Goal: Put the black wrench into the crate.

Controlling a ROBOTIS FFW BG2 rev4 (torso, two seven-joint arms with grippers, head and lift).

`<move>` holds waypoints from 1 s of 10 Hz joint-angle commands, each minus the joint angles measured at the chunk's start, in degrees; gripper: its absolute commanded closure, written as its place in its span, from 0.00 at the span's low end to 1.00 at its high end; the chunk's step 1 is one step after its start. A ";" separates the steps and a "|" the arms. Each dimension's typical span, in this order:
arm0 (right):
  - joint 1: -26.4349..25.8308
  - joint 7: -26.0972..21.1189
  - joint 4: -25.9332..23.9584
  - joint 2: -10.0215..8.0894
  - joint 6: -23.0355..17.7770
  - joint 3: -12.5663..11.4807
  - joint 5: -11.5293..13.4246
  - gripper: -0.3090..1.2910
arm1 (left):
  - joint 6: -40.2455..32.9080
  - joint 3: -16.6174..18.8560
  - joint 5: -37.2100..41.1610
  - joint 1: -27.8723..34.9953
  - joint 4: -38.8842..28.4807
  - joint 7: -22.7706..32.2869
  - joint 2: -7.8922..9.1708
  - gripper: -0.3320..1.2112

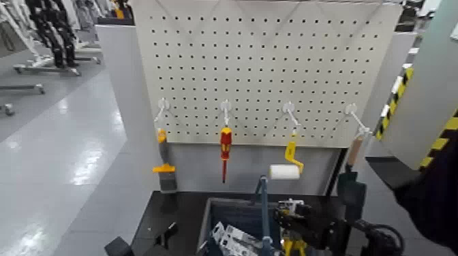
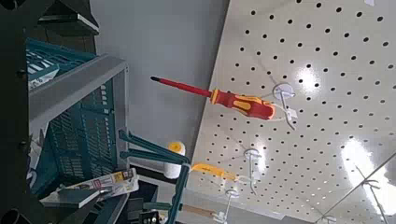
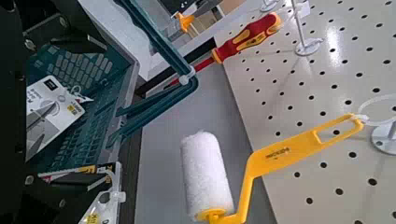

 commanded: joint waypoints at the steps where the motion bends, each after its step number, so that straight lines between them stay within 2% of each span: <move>1: 2.90 -0.17 -1.31 0.23 -7.86 -0.13 -0.43 0.22 | 0.18 0.16 0.00 0.00 0.02 -0.12 0.09 0.27; 2: 4.39 -0.35 -2.37 0.14 -11.11 -0.04 -0.43 0.22 | 0.18 0.25 0.00 0.00 0.02 -0.21 0.09 0.27; 3: 6.50 -1.49 -3.07 -0.12 -17.18 0.13 -0.43 0.22 | 0.27 0.16 0.00 0.00 -0.07 -0.30 0.09 0.27; 5: 13.01 -8.43 -5.27 0.23 -25.61 -0.13 0.89 0.22 | 0.27 0.42 -0.09 0.18 -0.07 -0.38 0.09 0.27; 6: 16.17 -12.48 -5.71 0.14 -31.33 0.22 2.03 0.22 | 0.27 0.51 0.00 0.35 -0.16 -0.38 0.09 0.27; 7: 18.89 -17.75 -6.15 0.05 -34.58 0.92 2.38 0.23 | 0.18 0.51 0.00 0.44 -0.16 -0.47 0.09 0.27; 8: 20.92 -19.07 -6.24 0.14 -38.01 1.01 4.14 0.23 | 0.27 0.60 -0.09 0.53 -0.16 -0.47 0.09 0.27; 9: 23.11 -21.70 -7.03 0.05 -38.45 1.63 5.02 0.23 | 0.27 0.69 -0.09 0.70 -0.24 -0.47 0.09 0.27; 10: 25.05 -23.55 -6.24 -0.21 -42.31 2.42 5.55 0.25 | 0.36 0.78 -0.09 0.79 -0.33 -0.47 0.09 0.27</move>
